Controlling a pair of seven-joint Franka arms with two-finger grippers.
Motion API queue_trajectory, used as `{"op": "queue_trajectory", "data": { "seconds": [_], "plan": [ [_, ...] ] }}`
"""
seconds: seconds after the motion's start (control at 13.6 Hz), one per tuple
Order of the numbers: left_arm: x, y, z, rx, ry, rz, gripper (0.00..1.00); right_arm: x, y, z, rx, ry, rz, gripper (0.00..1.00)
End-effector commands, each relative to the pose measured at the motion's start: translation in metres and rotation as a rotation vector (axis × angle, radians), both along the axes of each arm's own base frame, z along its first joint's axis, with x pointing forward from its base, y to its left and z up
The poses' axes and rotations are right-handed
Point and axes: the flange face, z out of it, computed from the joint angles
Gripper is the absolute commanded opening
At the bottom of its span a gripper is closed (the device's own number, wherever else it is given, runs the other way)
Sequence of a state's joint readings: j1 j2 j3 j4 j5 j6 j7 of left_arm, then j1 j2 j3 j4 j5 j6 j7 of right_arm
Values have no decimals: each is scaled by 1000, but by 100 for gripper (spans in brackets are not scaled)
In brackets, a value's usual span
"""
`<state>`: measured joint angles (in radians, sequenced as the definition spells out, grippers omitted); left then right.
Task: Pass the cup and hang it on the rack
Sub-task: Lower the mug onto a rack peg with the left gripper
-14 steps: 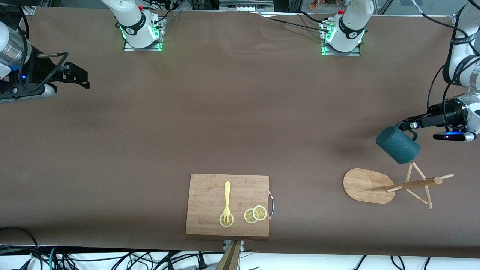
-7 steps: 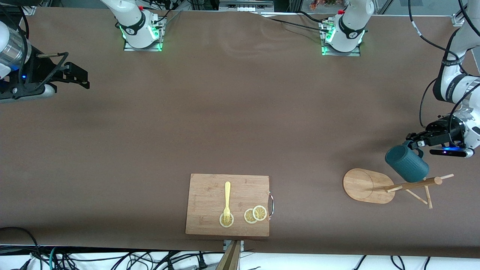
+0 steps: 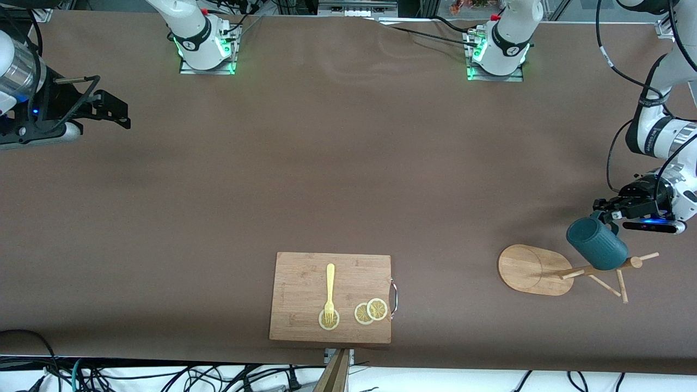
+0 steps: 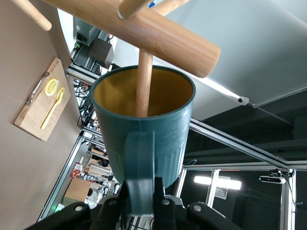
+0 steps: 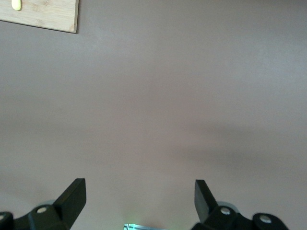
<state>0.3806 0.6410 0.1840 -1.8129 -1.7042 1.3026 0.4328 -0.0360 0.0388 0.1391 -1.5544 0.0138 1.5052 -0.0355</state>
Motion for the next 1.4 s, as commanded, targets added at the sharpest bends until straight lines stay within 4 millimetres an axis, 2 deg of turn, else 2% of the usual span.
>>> {"op": "queue_trajectory", "data": {
  "seconds": [0.0,0.22,0.44,0.59,0.81,1.03,1.32],
  "plan": [
    [3,9,-1,-36,-22,8,0,-1,0,6,-7,2,6,100],
    [-1,14,-11,-43,-8,18,3,-1,-1,5,-7,5,4,100],
    [-3,16,-19,-47,2,24,14,-1,-2,5,-7,5,4,100],
    [-4,16,-28,-48,16,26,34,-1,-3,5,-7,5,1,100],
    [-4,16,-30,3,-65,45,100,-1,-3,4,-7,6,3,100],
    [-10,13,-18,48,-68,-25,100,-1,-4,4,-7,6,1,100],
    [-39,22,15,209,-31,-237,100,0,-5,4,-7,6,1,100]
  ]
}}
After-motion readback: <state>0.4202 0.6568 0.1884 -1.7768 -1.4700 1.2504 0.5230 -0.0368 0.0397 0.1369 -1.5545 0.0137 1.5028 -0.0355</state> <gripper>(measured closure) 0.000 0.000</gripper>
